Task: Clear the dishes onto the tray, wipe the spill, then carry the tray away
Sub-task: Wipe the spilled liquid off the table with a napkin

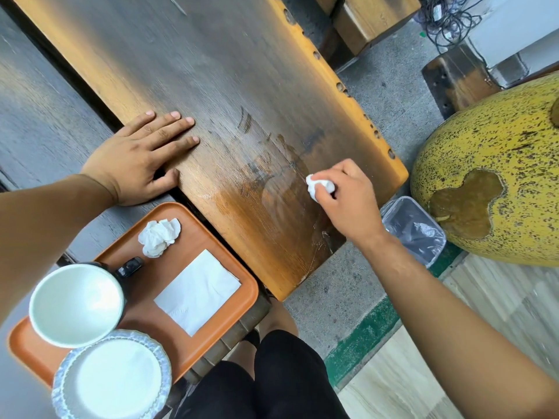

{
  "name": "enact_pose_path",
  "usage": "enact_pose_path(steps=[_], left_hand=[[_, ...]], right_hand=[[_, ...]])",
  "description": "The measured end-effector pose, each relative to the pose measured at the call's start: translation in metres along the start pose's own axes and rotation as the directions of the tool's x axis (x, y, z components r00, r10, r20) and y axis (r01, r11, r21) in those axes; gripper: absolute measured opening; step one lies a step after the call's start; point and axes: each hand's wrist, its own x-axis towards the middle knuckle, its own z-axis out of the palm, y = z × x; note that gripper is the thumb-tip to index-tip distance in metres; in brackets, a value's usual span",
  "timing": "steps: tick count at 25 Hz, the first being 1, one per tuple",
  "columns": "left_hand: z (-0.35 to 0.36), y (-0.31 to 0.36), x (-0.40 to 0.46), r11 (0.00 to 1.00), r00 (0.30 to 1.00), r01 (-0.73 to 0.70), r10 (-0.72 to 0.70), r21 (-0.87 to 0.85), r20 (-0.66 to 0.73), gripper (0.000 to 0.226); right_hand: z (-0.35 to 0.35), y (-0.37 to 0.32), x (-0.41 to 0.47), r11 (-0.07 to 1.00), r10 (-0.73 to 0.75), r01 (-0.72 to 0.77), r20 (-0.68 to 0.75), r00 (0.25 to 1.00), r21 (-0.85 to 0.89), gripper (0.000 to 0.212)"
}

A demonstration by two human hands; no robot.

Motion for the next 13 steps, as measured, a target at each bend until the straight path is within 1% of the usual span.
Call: enact_pose_path(steps=[2,3,7,10,13], left_hand=[[0.000,0.000,0.001,1.000,1.000,-0.006,0.006,-0.001,-0.003,0.068],[0.000,0.000,0.001,1.000,1.000,-0.005,0.005,-0.002,-0.004,0.067],[0.000,0.001,0.000,1.000,1.000,0.000,0.000,-0.006,-0.002,0.067],[-0.001,-0.001,0.000,1.000,1.000,-0.004,0.004,-0.010,0.000,0.067],[0.000,0.000,0.000,1.000,1.000,-0.006,0.006,-0.004,0.002,0.067]], right_hand=[[0.001,0.000,0.014,0.997,-0.057,0.063,0.114,0.992,-0.054,0.019],[0.001,0.000,0.016,0.993,-0.071,0.083,0.142,0.987,-0.080,0.019],[-0.002,-0.001,0.001,0.967,-0.120,0.148,0.145,0.982,-0.205,0.020],[-0.010,0.008,-0.022,0.950,-0.076,0.126,0.182,0.980,-0.285,0.021],[-0.023,0.017,-0.048,0.939,0.049,0.033,0.229,0.972,-0.344,0.022]])
